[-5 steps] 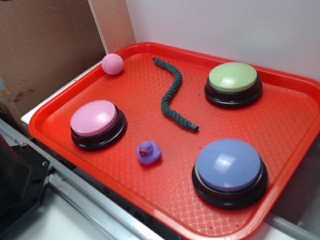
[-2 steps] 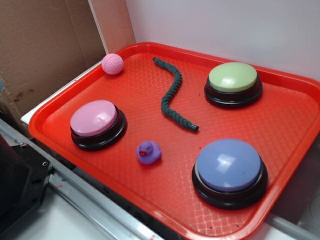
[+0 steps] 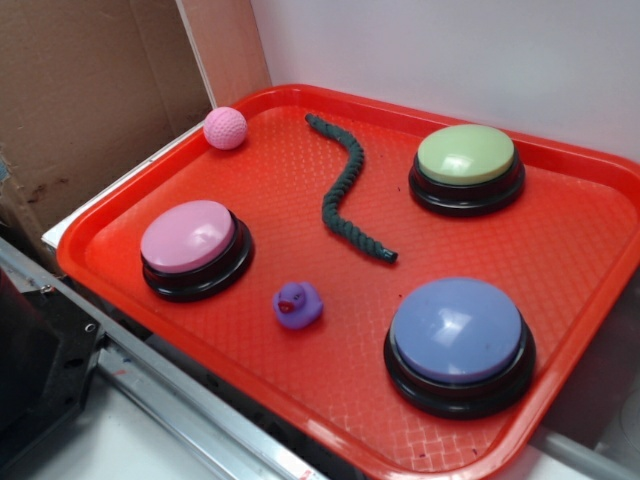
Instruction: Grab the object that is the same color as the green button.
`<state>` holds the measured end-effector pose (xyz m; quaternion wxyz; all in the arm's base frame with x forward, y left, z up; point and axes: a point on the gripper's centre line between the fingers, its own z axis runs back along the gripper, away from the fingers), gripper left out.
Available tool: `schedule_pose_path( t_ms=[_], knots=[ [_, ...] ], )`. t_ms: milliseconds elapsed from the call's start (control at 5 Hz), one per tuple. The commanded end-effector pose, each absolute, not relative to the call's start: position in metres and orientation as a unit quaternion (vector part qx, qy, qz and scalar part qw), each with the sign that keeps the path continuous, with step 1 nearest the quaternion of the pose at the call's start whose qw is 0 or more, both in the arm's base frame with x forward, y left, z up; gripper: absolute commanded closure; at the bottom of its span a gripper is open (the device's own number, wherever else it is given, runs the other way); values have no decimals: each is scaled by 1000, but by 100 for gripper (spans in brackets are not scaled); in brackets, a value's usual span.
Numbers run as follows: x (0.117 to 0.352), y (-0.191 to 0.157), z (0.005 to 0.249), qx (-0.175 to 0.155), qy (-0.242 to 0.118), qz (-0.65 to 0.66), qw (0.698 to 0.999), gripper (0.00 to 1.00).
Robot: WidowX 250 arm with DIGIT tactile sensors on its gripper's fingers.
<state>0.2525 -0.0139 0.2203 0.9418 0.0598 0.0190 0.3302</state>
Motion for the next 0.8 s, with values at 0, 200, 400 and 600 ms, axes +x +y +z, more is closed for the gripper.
schedule_pose_path(
  t_ms=[0, 200, 400, 600],
  knots=[
    [235, 22, 221, -113, -55, 307, 943, 0],
    [234, 29, 220, -135, -139, 177, 965, 0],
    [234, 29, 220, -135, -139, 177, 965, 0],
    [234, 29, 220, -135, -139, 177, 965, 0]
  ],
)
